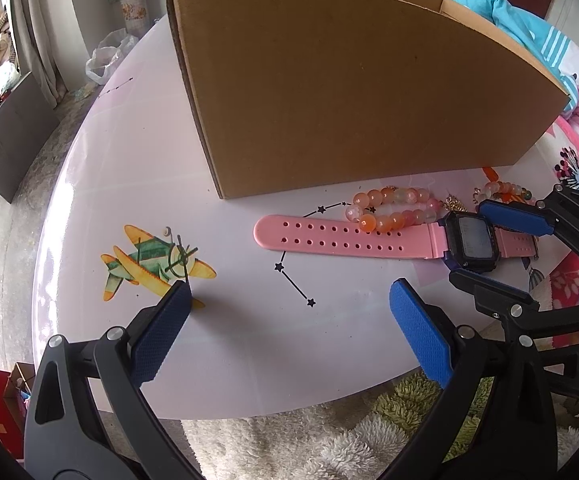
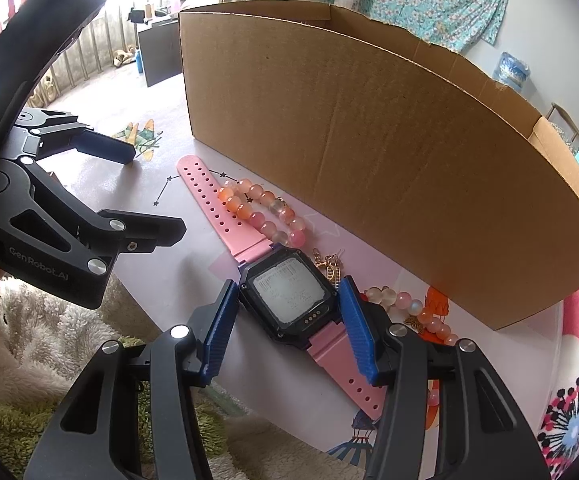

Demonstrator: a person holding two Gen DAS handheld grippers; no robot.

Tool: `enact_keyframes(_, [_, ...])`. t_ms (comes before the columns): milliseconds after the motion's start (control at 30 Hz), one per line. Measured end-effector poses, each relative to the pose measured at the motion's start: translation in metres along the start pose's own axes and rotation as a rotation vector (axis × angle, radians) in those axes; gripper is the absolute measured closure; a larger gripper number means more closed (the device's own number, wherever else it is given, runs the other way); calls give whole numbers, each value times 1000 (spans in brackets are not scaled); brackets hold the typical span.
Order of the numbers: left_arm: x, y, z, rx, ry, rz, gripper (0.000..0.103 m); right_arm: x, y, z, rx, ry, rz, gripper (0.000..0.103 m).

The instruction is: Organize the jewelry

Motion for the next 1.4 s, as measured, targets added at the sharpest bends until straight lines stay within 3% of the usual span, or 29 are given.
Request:
enact_keyframes(1067, [-2,-2,2,18,-7,-7,7,-2,6,8,-2,-28,51,52])
enact_keyframes(1267, [2,-4,19,-17,-84,-10,7,-2,8,6,-3,-34,57,52])
enact_keyframes(1400, [4,-17,35,-48,-158,-84,7,0,4,3,22,-18,39,52])
Point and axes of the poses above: each gripper's, at about its wrist camera, not at the fingertips, and z roughly against the way its jaws point, y to its left, x to its top, the point moved 6 cm from there along -z, roughly the way its jaws point, and after that the axes turned 7 degrees about -y, right-handed, at the moved point
